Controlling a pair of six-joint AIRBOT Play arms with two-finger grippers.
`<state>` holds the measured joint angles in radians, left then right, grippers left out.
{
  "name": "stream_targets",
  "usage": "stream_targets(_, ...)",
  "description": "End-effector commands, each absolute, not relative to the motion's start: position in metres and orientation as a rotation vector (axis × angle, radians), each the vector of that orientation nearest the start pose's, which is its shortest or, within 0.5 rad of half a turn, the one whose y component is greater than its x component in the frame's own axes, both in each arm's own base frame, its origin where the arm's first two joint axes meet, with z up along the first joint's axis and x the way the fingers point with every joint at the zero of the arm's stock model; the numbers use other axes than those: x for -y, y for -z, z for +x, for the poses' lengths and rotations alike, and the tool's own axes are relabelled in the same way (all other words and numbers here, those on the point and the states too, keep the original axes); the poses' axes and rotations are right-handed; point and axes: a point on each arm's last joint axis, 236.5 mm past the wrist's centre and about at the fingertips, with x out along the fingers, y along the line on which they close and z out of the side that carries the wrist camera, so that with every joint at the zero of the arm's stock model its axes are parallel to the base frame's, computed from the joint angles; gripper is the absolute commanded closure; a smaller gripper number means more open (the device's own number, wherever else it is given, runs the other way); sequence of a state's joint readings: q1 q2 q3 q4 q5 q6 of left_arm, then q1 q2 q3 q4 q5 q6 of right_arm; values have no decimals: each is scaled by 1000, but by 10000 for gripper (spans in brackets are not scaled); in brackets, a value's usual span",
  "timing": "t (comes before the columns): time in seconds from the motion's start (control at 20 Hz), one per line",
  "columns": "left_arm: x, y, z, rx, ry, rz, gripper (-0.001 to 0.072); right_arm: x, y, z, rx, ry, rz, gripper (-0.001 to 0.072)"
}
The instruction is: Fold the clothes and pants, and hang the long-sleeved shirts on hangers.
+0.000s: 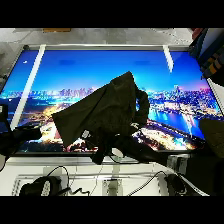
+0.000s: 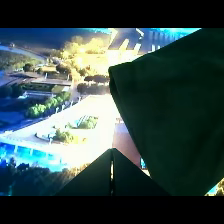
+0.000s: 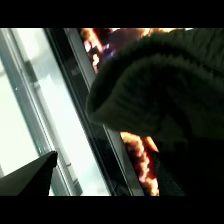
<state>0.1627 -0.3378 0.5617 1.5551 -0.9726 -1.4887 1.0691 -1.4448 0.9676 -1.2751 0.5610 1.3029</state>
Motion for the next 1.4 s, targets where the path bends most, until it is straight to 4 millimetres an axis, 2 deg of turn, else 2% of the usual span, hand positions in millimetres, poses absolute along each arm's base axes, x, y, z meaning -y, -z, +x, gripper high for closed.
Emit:
stream_targets(0.0, -38, -83, 251, -750, -116, 3, 695, -432, 70, 200, -891, -1105, -451, 29)
stream_targets(0.1, -38, -83, 251, -750, -116, 4, 695, -439, 76, 204, -897, -1104, -454, 30)
stream_targets(0.2, -38, -83, 251, -750, -116, 3, 696, -448, 74, 210, -871, -1102, -446, 42)
stream_targets(0.25, -38, -83, 251, -750, -116, 3, 695, -450, 73, 213, -864, -1101, -447, 103)
stream_targets(0.55, -38, -83, 251, -750, -116, 4, 695, -428, 93, 232, -970, -1013, -419, 137)
stream_targets(0.6, -38, -83, 251, -750, -116, 3, 695, -427, 93, 232, -974, -1014, -423, 206)
stream_targets(0.7, -38, -83, 251, -750, -116, 3, 696, -428, 93, 230, -981, -1009, -412, 399)
stream_targets(0.75, -38, -83, 251, -750, -116, 3, 695, -427, 93, 230, -986, -1003, -402, 464)
stream_targets(0.85, -34, -83, 252, -748, -103, -17, 695, -428, 92, 232, -979, -1002, -399, 675)
stream_targets(0.95, -27, -84, 253, -741, -83, -44, 696, -432, 80, 242, -932, -998, -380, 677)
stream_targets(1.05, -26, -85, 255, -733, -80, -49, 695, -429, 58, 264, -893, -975, -365, 678)
stream_targets(1.15, -26, -85, 255, -732, -80, -50, 695, -409, 30, 310, -888, -883, -285, 679)
stream_targets(1.25, -24, -85, 255, -731, -74, -61, 696, -364, -7, 366, -883, -741, -155, 679)
stream_targets(1.35, -17, -84, 255, -737, -60, -113, 696, -305, -46, 412, -845, -608, -53, 679)
